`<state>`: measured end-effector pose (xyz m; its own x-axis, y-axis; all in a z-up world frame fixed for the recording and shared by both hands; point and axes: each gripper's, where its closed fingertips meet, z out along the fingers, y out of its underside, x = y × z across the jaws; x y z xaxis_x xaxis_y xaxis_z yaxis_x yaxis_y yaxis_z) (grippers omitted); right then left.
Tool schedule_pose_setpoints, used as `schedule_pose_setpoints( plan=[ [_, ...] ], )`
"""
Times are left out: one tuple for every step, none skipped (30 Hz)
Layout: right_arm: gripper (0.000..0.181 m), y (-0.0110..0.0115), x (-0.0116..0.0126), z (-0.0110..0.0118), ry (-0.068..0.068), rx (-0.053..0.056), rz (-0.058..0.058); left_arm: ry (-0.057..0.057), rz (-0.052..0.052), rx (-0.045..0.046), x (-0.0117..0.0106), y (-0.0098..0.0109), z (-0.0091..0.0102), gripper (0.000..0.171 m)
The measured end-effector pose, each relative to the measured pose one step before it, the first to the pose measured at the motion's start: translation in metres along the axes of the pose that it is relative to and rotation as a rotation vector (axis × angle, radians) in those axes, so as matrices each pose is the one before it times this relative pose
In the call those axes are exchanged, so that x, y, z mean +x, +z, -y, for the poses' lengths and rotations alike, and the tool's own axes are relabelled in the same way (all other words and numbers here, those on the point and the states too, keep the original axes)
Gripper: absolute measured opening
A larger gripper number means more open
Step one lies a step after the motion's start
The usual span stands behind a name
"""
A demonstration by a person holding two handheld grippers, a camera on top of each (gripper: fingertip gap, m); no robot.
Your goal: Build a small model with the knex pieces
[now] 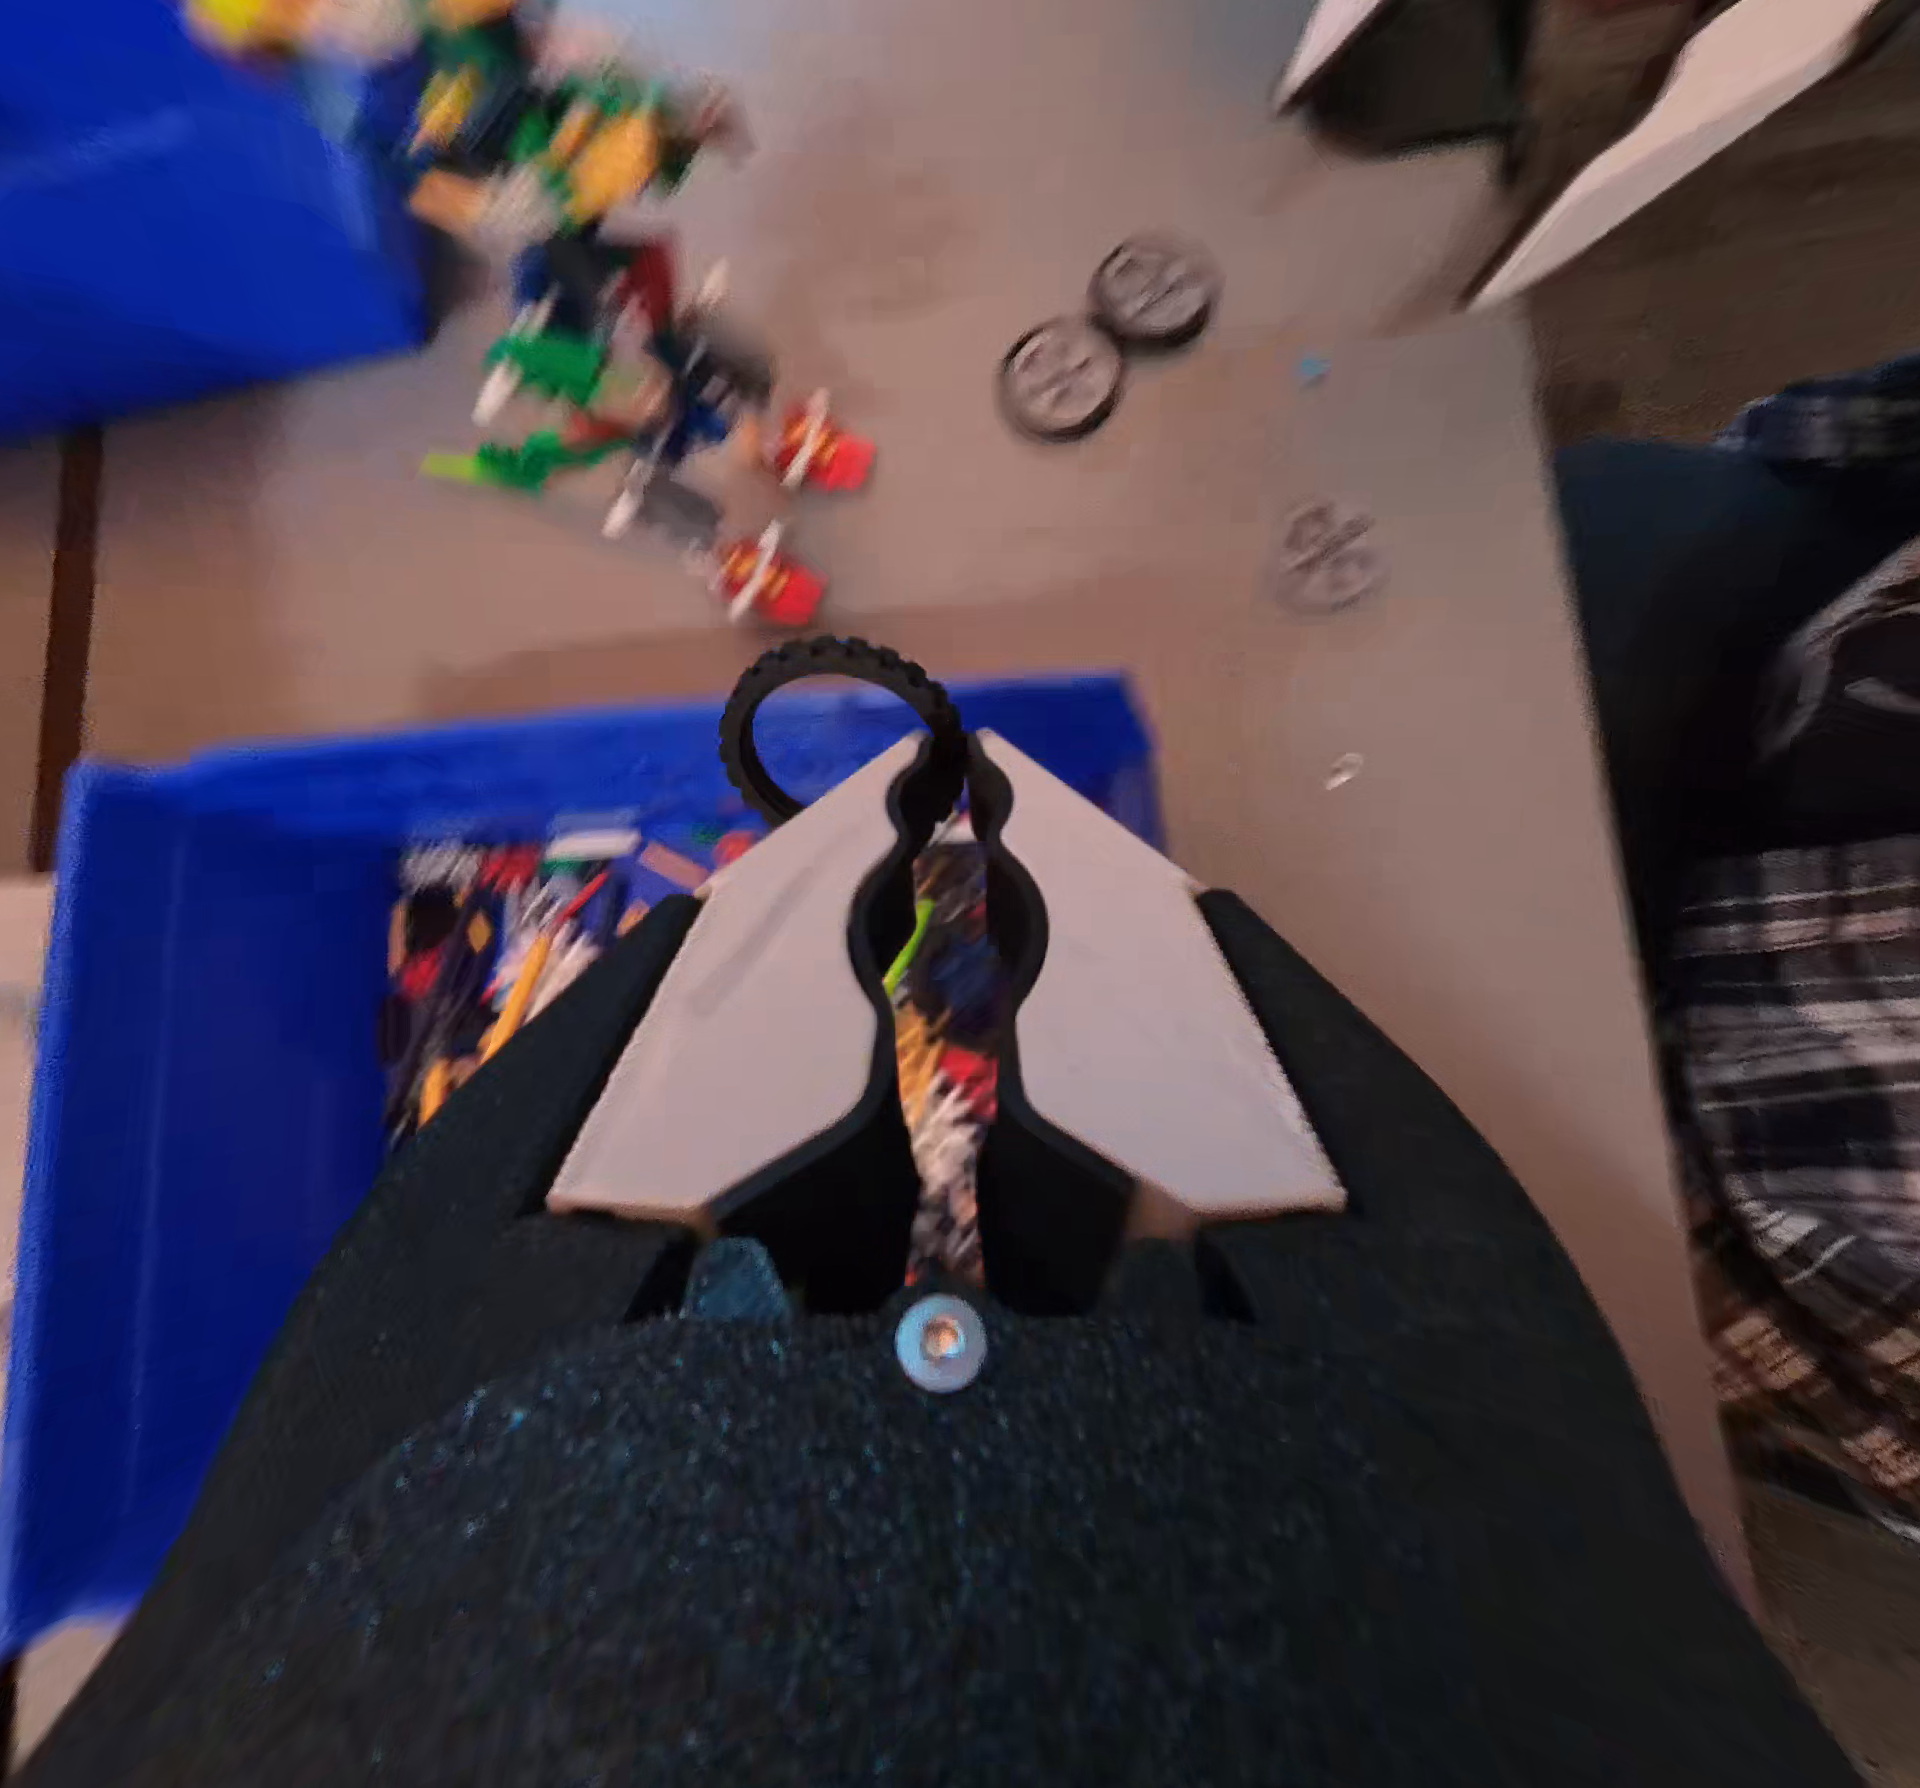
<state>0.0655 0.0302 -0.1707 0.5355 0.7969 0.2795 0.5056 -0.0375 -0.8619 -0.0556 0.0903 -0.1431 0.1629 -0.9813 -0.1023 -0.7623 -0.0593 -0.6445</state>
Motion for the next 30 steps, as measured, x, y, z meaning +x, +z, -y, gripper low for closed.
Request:
schedule_pose_setpoints(
  plan=[
    [0.057,-0.00161,-0.00554,0.00867,-0.0122,0.0307,0.0120,0.0234,-0.0412,0.04601,0.02033,0.00250,0.01432,0.003],
    [0.058,-0.00094,-0.00530,0.00758,-0.0116,0.0269,0.0081,0.0302,-0.0393,0.03983,0.01938,0.00471,0.01239,0.003],
    [0.062,-0.00060,-0.00689,0.00658,-0.0128,0.0270,0.0146,0.0199,-0.0389,0.04348,0.01765,0.00613,0.01180,0.003],
    [0.064,0.00001,-0.00598,0.00586,-0.0066,0.0306,0.0096,0.0138,-0.0698,0.04304,0.02063,0.00719,0.01041,0.003],
    [0.065,0.00066,-0.00529,0.00449,0.0066,0.0278,0.0054,0.0228,-0.0720,0.04432,0.01961,0.00793,0.00888,0.003],
    [0.069,0.00146,-0.00643,0.00388,0.0121,0.0284,0.0102,0.0136,-0.0487,0.04325,0.01387,0.00831,0.00765,0.003],
    [0.072,0.00154,-0.00600,0.00373,0.0103,0.0347,0.0082,-0.0099,-0.0380,0.03878,0.00933,0.00789,0.00597,0.003],
    [0.073,0.00138,-0.00581,0.00286,0.0052,0.0303,0.0051,-0.0061,-0.0367,0.03769,0.00729,0.00650,0.00420,0.003],
    [0.073,0.00100,-0.00392,0.00167,-0.0011,0.0215,-0.0053,-0.0068,-0.0318,0.03735,0.00462,0.00451,0.00281,0.003],
    [0.073,0.00080,-0.00108,0.00091,-0.0027,0.0156,-0.0166,-0.0161,-0.0454,0.04025,0.00499,0.00351,0.00230,0.003],
    [0.073,0.00095,-0.00143,-0.00018,-0.0016,0.0073,-0.0122,-0.0143,-0.0526,0.04240,0.00523,0.00276,0.00206,0.003],
    [0.067,0.00093,-0.00218,-0.00092,-0.0075,0.0013,-0.0042,-0.0092,-0.0355,0.03648,0.00259,0.00227,0.00114,0.003],
    [0.055,0.00034,-0.00094,-0.00112,-0.0148,-0.0001,-0.0108,-0.0132,-0.0279,0.02239,0.00147,0.00188,-0.00068,0.003],
    [0.048,0.00013,0.00045,-0.00138,-0.0154,0.0006,-0.0121,-0.0056,-0.0258,0.01936,0.00176,0.00134,-0.00098,0.003],
    [0.048,-0.00047,0.00017,-0.00049,-0.0120,0.0091,-0.0028,0.0056,-0.0135,0.02499,0.00046,0.00025,0.00015,0.003],
    [0.047,-0.00105,0.00030,0.00027,-0.0009,0.0117,0.0022,0.0039,-0.0098,0.02972,0.00024,-0.00046,0.00130,0.002],
    [0.046,-0.00086,0.00036,-0.00096,0.0119,-0.0016,0.0066,-0.0034,-0.0010,0.01956,-0.00089,-0.00017,0.00063,0.003],
    [0.045,-0.00093,0.00059,-0.00247,0.0104,-0.0165,0.0068,-0.0031,0.0106,0.00772,-0.00208,0.00001,-0.00044,0.003],
    [0.045,-0.00147,0.00269,-0.00431,-0.0038,-0.0292,-0.0041,0.0023,0.0238,-0.00097,-0.00357,-0.00065,-0.00098,0.005],
    [0.044,-0.00143,0.00544,-0.00630,-0.0130,-0.0441,-0.0143,-0.0006,0.0285,-0.01639,-0.00433,-0.00206,-0.00229,0.014],
    [0.045,-0.00072,0.00416,-0.00940,-0.0087,-0.0600,0.0022,-0.0052,0.0032,-0.04290,-0.00010,-0.00254,-0.00608,0.028],
    [0.046,-0.00007,0.00031,-0.01276,-0.0032,-0.0774,0.0290,0.0070,-0.0087,-0.04723,0.00264,-0.00317,-0.00634,0.042],
    [0.046,0.00100,0.00170,-0.01366,-0.0150,-0.0834,0.0132,0.0297,0.0532,-0.02428,-0.00511,-0.00366,-0.00298,0.047],
    [0.046,0.00214,0.00382,-0.01209,-0.0282,-0.0761,-0.0074,0.0363,0.0616,-0.03086,-0.00612,-0.00300,-0.00414,0.048],
    [0.046,0.00312,-0.00138,-0.01137,-0.0188,-0.0746,0.0243,0.0253,0.0268,-0.03720,-0.00161,-0.00124,-0.00584,0.048],
    [0.047,0.00428,-0.00728,-0.01090,-0.0064,-0.0734,0.0588,0.0169,0.0234,-0.03291,-0.00164,0.00042,-0.00580,0.049],
    [0.047,0.00550,-0.00620,-0.00825,-0.0111,-0.0576,0.0479,0.0117,0.0257,-0.02871,-0.00255,0.00245,-0.00603,0.051],
    [0.047,0.00663,-0.00359,-0.00630,-0.0127,-0.0464,0.0284,0.0102,0.0121,-0.02954,-0.00073,0.00383,-0.00670,0.054],
    [0.047,0.00646,-0.00344,-0.00577,-0.0089,-0.0458,0.0266,0.0166,0.0115,-0.02528,-0.00016,0.00430,-0.00632,0.055],
    [0.047,0.00618,-0.00350,-0.00520,-0.0084,-0.0444,0.0252,0.0262,0.0164,-0.01639,-0.00015,0.00431,-0.00502,0.056]
  ],
)
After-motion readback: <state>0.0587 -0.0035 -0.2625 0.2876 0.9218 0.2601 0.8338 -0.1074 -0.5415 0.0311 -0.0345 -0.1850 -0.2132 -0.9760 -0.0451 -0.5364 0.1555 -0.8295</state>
